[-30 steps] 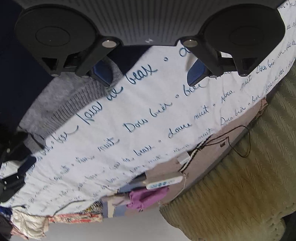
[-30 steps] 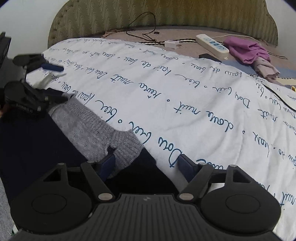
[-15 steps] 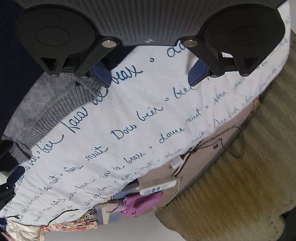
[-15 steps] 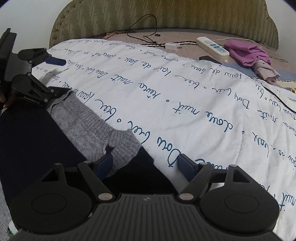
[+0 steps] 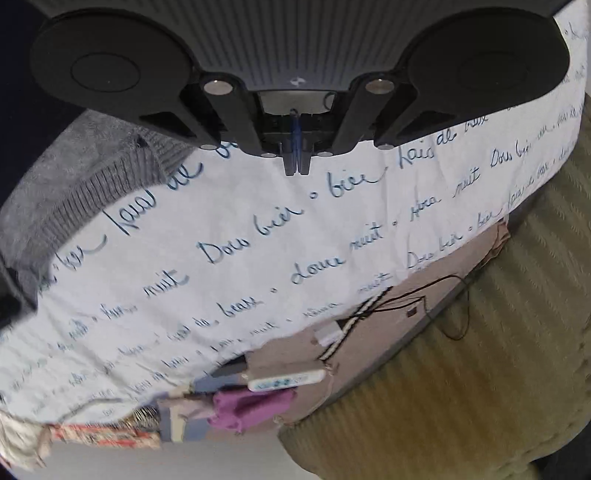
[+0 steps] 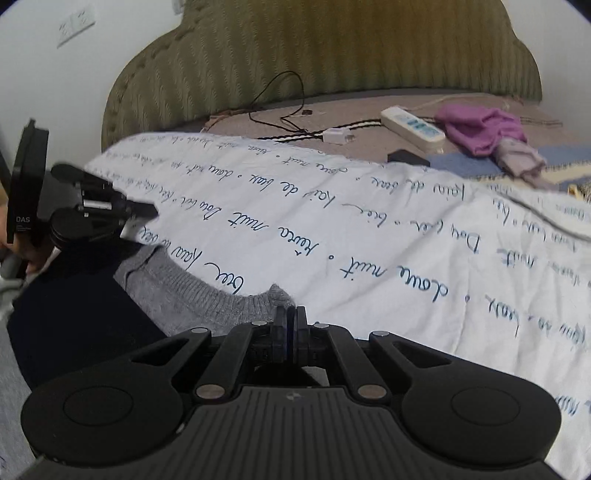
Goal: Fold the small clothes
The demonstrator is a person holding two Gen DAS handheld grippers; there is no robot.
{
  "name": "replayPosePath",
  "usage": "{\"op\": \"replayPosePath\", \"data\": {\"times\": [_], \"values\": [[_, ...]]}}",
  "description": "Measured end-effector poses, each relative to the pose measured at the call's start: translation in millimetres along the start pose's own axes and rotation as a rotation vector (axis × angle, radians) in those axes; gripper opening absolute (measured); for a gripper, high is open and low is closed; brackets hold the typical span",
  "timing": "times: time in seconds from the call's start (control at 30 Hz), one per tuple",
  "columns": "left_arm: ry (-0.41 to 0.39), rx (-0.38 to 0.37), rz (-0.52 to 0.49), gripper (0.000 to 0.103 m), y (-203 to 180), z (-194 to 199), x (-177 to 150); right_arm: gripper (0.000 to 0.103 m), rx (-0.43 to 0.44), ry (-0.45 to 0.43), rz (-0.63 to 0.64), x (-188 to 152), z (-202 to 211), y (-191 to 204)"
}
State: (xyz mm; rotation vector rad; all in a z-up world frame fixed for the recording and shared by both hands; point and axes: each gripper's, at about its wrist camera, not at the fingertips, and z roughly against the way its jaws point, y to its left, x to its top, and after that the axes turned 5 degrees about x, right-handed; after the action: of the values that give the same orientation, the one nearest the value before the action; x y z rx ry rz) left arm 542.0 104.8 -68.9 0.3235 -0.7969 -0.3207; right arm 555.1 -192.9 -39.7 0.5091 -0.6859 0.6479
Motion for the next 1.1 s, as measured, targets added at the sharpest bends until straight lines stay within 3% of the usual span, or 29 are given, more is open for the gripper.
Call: {"op": "replayPosePath", "data": {"times": [0.03,0.1,0.13,0.2,0.3,0.43,0.57,0.67,0.83,0.87,1.0,1.1], "values": [[0.016,-0.035,0.029,0.000,3.7,-0.7,0.0,0.003,-0.002,0.004,0.001,-2.3,-3.0,0.2],[0.045,-0.101,0.079,0.002,10.5,-2.5,0.1,0.005,0.000,0.040,0.006,-8.9,-13.7,2.5],[0.041,-0.106,0.073,0.002,9.2,-2.8,-0.1,0.019,-0.008,0.061,0.007,-12.1,-20.4,4.6],[0.057,-0.108,0.035,0.010,6.3,-4.3,-0.9,0.024,-0.017,0.057,-0.016,-16.1,-25.2,5.0],[0.065,-0.134,-0.003,0.017,4.5,-4.3,-4.0,0.048,0.020,0.026,-0.066,-16.9,-20.9,1.1],[0.066,-0.165,-0.063,0.017,0.4,-0.2,-7.8,0.049,0.007,0.059,-0.040,-19.0,-21.0,1.5],[0.094,-0.237,-0.056,0.019,6.5,4.6,-8.4,0.053,0.018,0.048,-0.042,-25.8,-22.0,0.7],[0.092,-0.277,-0.075,0.019,5.7,9.5,-10.5,0.060,0.038,0.032,-0.043,-28.8,-22.6,0.7],[0.083,-0.268,-0.092,0.020,-1.2,9.0,-7.2,0.070,0.042,0.041,-0.017,-28.1,-25.2,7.0],[0.080,-0.259,-0.103,0.026,-2.0,9.6,-5.8,0.070,0.041,0.042,-0.010,-28.5,-25.5,8.2],[0.053,-0.227,-0.102,0.066,6.3,14.2,-5.1,0.070,0.053,0.038,-0.018,-28.9,-24.9,5.9],[0.021,-0.248,-0.082,0.066,14.2,19.8,-7.1,0.071,0.063,0.030,-0.020,-30.3,-24.1,3.7]]}}
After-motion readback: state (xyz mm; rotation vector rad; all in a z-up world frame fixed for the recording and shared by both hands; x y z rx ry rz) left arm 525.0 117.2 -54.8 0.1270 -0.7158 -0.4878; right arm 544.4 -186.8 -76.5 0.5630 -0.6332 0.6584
